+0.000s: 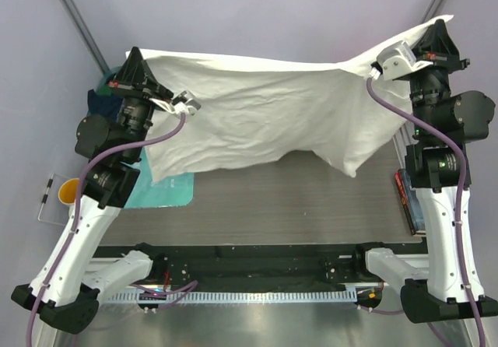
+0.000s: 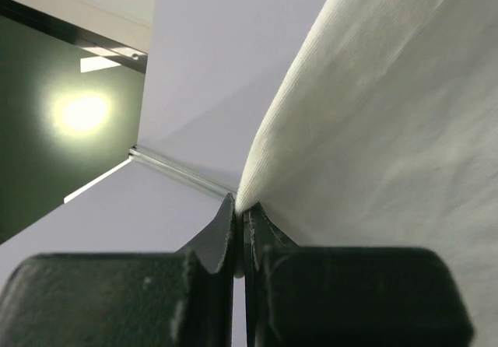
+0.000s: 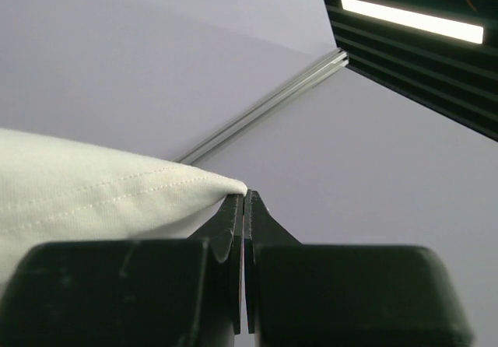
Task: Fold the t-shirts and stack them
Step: Flatten the tshirt out
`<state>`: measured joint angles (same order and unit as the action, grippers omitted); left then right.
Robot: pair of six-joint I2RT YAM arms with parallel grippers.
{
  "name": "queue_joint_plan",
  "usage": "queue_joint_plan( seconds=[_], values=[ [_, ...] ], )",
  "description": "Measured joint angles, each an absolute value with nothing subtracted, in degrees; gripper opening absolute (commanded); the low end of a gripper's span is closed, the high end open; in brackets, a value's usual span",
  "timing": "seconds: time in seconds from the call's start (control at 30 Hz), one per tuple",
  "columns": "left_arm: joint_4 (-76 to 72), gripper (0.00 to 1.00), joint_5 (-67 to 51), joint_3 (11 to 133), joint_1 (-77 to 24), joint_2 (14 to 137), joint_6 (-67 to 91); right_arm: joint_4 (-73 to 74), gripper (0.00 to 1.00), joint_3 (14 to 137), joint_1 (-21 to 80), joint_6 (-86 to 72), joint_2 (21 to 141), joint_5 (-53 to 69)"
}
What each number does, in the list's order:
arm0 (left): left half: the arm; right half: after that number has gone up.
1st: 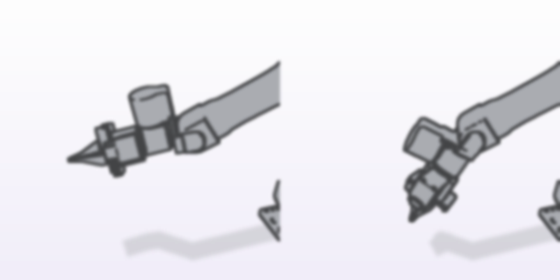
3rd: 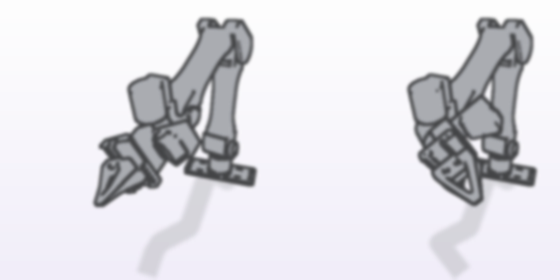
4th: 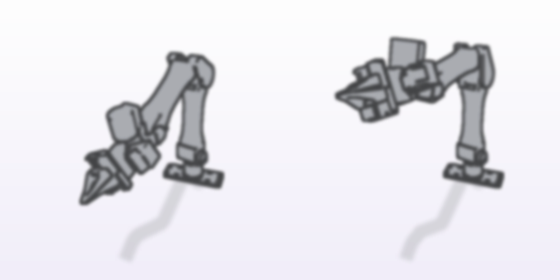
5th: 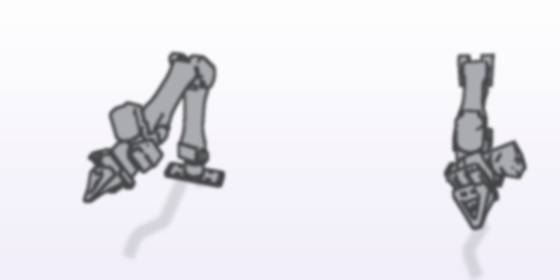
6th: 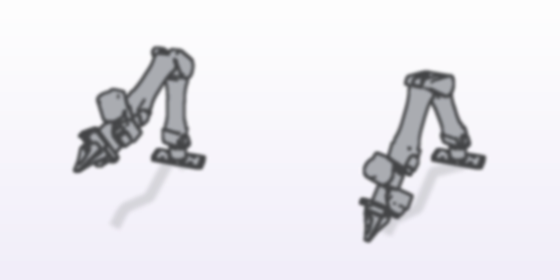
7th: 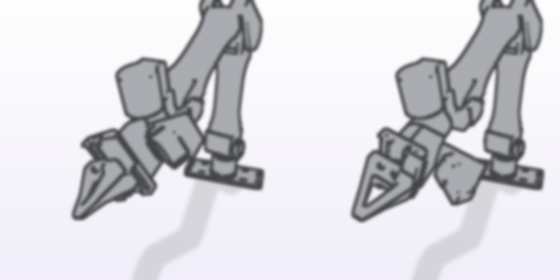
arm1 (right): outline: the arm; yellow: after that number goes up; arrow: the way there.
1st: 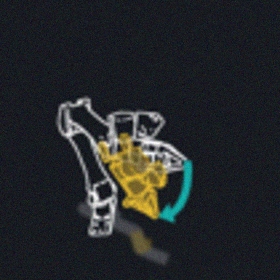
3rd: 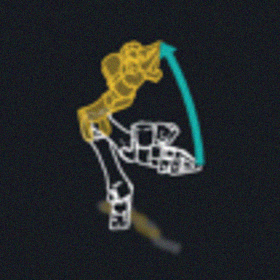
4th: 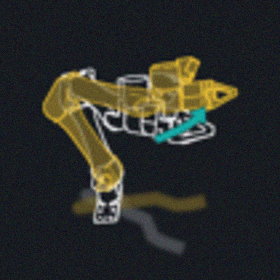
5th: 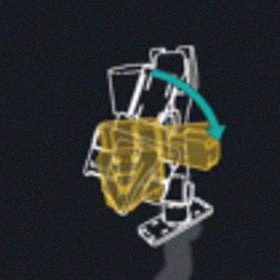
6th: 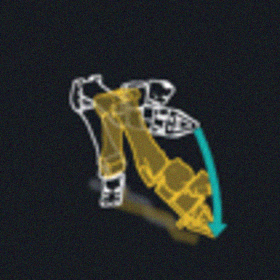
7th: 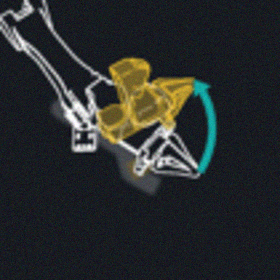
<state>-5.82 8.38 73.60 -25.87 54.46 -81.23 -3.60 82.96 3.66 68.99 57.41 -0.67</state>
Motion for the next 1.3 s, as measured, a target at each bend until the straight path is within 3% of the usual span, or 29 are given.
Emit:
queue_joint_plan(
  seconds=[0.43,0.77,1.03,1.17,1.3],
  values=[
    [-7.05,0.00,5.85,75.81,-21.69,61.14,-83.40,-11.16,0.01,88.44,3.66,70.15,66.87,-0.45],
    [-6.98,0.00,0.43,75.85,-13.45,80.49,-82.96,-15.22,0.01,90.35,3.68,73.38,87.83,-0.36],
    [-16.95,0.00,4.27,98.41,-11.77,100.79,-82.81,-15.25,0.01,113.19,3.84,76.29,102.43,-4.25],
    [-24.36,0.00,5.06,110.93,-11.99,103.15,-81.76,-16.08,0.01,120.40,4.19,77.84,100.05,-3.79],
    [-32.80,0.00,5.04,113.21,-12.75,99.20,-80.64,-17.47,0.01,119.37,5.32,79.40,92.79,-2.74]
  ],
)
